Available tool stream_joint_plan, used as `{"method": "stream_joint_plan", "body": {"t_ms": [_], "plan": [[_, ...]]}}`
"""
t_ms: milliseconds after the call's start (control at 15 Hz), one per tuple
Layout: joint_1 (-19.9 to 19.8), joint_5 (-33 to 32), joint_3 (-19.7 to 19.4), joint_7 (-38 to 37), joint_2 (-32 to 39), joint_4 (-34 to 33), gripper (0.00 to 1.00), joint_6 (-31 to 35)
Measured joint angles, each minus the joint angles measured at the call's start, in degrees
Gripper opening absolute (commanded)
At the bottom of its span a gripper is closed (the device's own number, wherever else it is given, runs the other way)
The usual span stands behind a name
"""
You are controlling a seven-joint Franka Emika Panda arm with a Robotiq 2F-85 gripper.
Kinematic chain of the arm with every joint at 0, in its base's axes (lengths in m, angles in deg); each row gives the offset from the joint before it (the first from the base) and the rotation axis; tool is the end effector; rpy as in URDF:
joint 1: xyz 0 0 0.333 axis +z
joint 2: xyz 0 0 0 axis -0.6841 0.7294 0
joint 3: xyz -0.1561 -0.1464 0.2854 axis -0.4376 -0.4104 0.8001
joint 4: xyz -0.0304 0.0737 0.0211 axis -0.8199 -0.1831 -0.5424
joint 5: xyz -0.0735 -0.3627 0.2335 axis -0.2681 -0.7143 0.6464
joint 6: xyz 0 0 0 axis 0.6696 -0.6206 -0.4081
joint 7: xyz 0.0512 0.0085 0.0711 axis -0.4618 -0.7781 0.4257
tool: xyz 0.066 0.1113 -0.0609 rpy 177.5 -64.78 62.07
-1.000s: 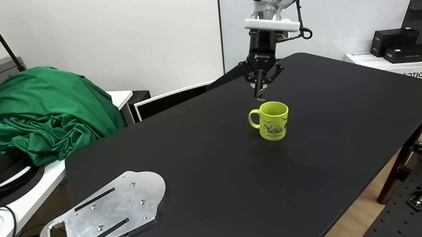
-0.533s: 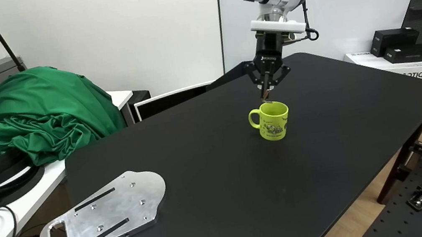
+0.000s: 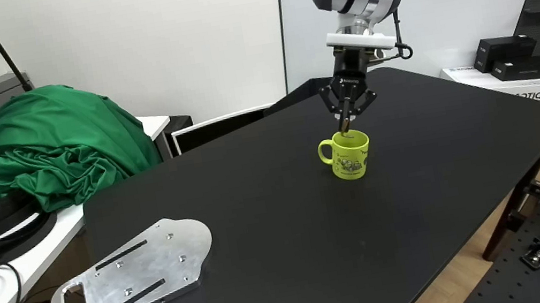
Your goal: Place the Allen wrench in the yellow mug
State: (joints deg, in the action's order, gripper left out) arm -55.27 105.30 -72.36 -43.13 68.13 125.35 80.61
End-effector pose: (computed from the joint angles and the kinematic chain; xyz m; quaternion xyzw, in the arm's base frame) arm 0.5988 -0.1488 0.1934 -0.8550 0.3810 0.2951 0.1915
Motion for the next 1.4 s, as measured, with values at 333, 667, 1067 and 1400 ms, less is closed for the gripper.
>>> {"method": "stream_joint_plan", "body": {"t_ms": [333,667,1067,1400], "plan": [[-0.12,0.48,-0.25,-0.75,2.55,-0.95,0.02,-0.47],[-0.28,0.5,-0.43,-1.6,5.89,-2.94,0.55,-0.46],[-0.12,0.43,-0.34,-1.49,5.55,-4.94,0.95,-0.08],[2.73,-3.09,-0.21,1.49,0.98,-4.21,1.0,7.21]]}}
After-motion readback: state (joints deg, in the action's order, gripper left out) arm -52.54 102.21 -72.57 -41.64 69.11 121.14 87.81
